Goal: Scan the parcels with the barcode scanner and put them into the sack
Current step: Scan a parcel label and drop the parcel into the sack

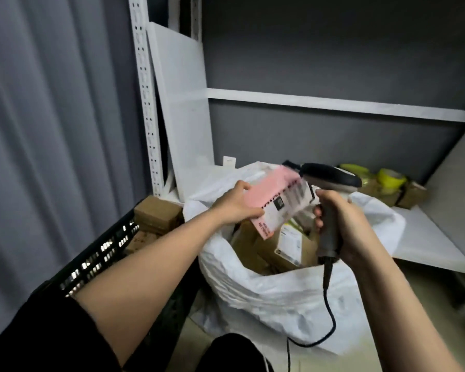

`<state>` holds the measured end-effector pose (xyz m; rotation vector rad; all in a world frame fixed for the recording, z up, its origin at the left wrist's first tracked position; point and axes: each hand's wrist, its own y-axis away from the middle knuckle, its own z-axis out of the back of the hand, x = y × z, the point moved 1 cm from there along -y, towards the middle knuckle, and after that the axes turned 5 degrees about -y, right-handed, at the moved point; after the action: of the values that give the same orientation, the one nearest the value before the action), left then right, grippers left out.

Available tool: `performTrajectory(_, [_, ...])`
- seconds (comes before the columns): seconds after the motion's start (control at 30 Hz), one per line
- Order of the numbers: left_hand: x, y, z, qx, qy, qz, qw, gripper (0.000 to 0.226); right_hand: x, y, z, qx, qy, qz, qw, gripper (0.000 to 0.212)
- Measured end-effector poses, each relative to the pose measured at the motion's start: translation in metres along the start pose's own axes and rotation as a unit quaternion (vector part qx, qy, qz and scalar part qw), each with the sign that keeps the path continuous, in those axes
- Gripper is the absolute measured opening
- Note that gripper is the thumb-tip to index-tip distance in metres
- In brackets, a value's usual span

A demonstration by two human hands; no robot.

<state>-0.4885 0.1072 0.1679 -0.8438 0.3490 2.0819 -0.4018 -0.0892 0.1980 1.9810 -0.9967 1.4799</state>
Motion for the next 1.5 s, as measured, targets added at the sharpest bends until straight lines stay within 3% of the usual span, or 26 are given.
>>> performTrajectory(0.1, [-0.014,-0.012,-0.021,0.143,-0.094,-0.041,0.984,0.064,0.006,-0.001,0.031,-0.034,0.003,0.005,0.999,0.022])
performTrajectory(0.2, [-0.015,-0.021,-0.036,0.194,-0.247,-0.054,0.948,0.069,0.006,-0.003,0.05,-0.044,0.009,-0.002,0.999,0.019])
performTrajectory(0.37, [-0.011,-0.025,-0.065,0.321,-0.255,0.004,0.912,0.058,-0.004,-0.007,0.056,-0.04,0.029,-0.011,0.999,0.015])
performTrajectory(0.53, [0.002,-0.026,-0.063,0.289,-0.164,0.019,0.943,0.06,-0.022,-0.01,0.038,-0.015,0.042,-0.027,0.999,0.012])
performTrajectory(0.67, [0.026,-0.022,0.006,0.092,-0.199,0.005,0.976,0.034,-0.043,-0.01,-0.005,0.042,0.024,-0.061,0.997,0.013])
performTrajectory(0.77, [0.072,-0.008,0.057,-0.023,-0.144,0.051,0.988,0.01,-0.065,-0.01,-0.058,0.095,0.015,-0.093,0.991,0.013])
performTrajectory(0.9, [0.156,0.025,0.104,-0.129,-0.147,0.122,0.973,0.01,-0.105,-0.008,-0.141,0.175,0.028,-0.133,0.975,0.011])
performTrajectory(1.03, [0.25,0.054,0.11,-0.084,-0.158,0.207,0.962,0.014,-0.164,-0.013,-0.213,0.235,0.057,-0.144,0.96,0.016])
performTrajectory(1.13, [0.318,0.059,0.093,0.008,-0.176,0.23,0.957,0.01,-0.218,-0.027,-0.251,0.245,0.079,-0.165,0.952,0.018])
performTrajectory(1.3, [0.409,0.028,0.039,0.164,-0.179,0.257,0.936,0.047,-0.312,-0.066,-0.282,0.21,0.106,-0.235,0.943,0.034])
performTrajectory(1.4, [0.462,-0.004,0.005,0.2,-0.162,0.305,0.917,0.071,-0.356,-0.094,-0.286,0.182,0.114,-0.261,0.941,0.039])
performTrajectory(1.5, [0.502,-0.035,-0.02,0.206,-0.157,0.316,0.913,0.077,-0.387,-0.119,-0.285,0.173,0.124,-0.275,0.938,0.041])
